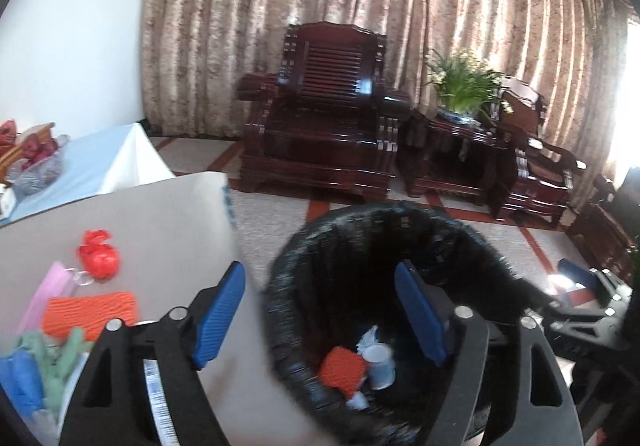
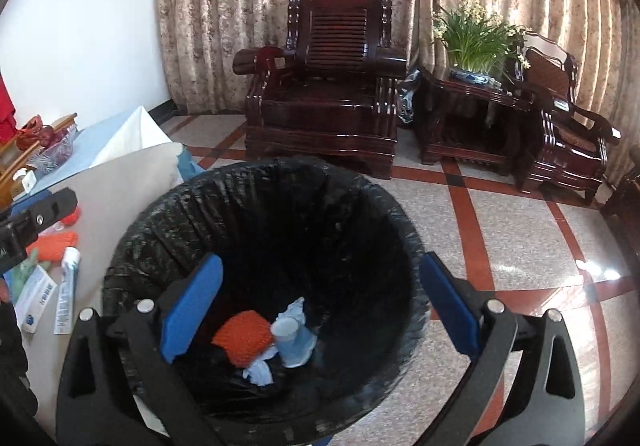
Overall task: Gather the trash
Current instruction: 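Carry net and packet over the bin and open both tools to drop them, then grasp blue plastic bag with left tool while right tool grasps white tube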
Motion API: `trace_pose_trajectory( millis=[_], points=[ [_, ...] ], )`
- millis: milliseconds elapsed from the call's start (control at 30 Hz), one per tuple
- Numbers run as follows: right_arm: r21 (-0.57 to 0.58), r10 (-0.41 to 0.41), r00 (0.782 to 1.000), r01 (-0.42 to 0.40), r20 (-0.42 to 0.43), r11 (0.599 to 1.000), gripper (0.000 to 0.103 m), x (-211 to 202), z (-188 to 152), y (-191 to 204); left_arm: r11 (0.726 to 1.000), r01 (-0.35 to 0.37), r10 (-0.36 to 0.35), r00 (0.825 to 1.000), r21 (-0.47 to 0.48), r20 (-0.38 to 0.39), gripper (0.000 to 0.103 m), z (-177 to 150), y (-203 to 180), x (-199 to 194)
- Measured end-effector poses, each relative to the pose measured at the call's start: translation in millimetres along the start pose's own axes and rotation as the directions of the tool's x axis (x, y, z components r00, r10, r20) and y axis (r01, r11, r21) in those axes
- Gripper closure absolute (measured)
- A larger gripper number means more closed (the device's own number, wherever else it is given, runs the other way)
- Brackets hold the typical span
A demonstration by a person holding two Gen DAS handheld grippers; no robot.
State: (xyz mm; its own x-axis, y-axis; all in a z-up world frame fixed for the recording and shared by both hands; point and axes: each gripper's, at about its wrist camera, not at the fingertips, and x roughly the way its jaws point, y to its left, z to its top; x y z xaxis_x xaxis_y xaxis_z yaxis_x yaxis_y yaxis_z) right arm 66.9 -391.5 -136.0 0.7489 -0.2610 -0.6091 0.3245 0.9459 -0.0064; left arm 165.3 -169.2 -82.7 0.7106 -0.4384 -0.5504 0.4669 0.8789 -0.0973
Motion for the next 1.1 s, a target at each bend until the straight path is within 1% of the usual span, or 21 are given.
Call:
trace_pose_trajectory(
  millis=[167, 267, 333, 467, 533, 667, 733, 900, 967, 1100],
  points=[
    [-0.017, 0.050, 0.999, -0.050, -0.007, 0.999, 0.005, -9.4, 7.8, 31.0, 0.997, -0.076, 0.076, 0.997, -0.025, 0.000, 0.022, -15.6, 40.4, -27.9],
    [-0.043, 0.096, 0.995, -0.096, 0.001, 0.995, 0.005, -15.8, 11.4, 58.9, 0.990, -0.134, 0.135, 0.991, -0.049, 0.003, 0.022, -27.2, 68.8, -49.9],
    [-0.058, 0.130, 0.991, -0.130, 0.007, 0.990, 0.005, -19.9, 12.3, 80.5, 0.981, -0.183, 0.184, 0.983, -0.064, 0.011, 0.022, -35.1, 88.8, -65.6],
    [-0.073, 0.197, 0.980, -0.195, 0.012, 0.978, 0.005, -25.9, 14.2, 116.9, 0.954, -0.284, 0.287, 0.958, -0.097, 0.021, 0.021, -51.7, 131.3, -97.2],
    [-0.087, 0.231, 0.973, -0.229, 0.013, 0.970, 0.005, -28.8, 13.0, 138.2, 0.932, -0.339, 0.344, 0.939, -0.124, 0.019, 0.021, -61.7, 156.0, -112.2],
    [-0.117, 0.299, 0.954, -0.297, 0.000, 0.948, 0.005, -30.9, 8.3, 178.8, 0.894, -0.411, 0.418, 0.908, -0.178, 0.000, 0.021, -79.7, 193.4, -132.5],
    [-0.140, 0.328, 0.945, -0.327, -0.019, 0.935, 0.005, -28.8, 2.5, 201.7, 0.876, -0.438, 0.444, 0.896, -0.203, -0.017, 0.021, -89.8, 210.5, -140.4],
    [-0.186, 0.372, 0.927, -0.374, -0.046, 0.909, 0.005, -21.9, -7.8, 247.1, 0.849, -0.483, 0.485, 0.873, -0.215, -0.046, 0.022, -108.7, 228.9, -146.9],
    [-0.209, 0.384, 0.922, -0.385, -0.051, 0.899, 0.005, -18.8, -11.3, 263.5, 0.840, -0.496, 0.496, 0.866, -0.219, -0.058, 0.022, -113.8, 235.7, -147.4],
    [-0.237, 0.396, 0.916, -0.400, -0.066, 0.885, 0.006, -10.1, -15.6, 281.2, 0.825, -0.514, 0.508, 0.856, -0.235, -0.090, 0.022, -126.5, 250.0, -143.3]
  ],
)
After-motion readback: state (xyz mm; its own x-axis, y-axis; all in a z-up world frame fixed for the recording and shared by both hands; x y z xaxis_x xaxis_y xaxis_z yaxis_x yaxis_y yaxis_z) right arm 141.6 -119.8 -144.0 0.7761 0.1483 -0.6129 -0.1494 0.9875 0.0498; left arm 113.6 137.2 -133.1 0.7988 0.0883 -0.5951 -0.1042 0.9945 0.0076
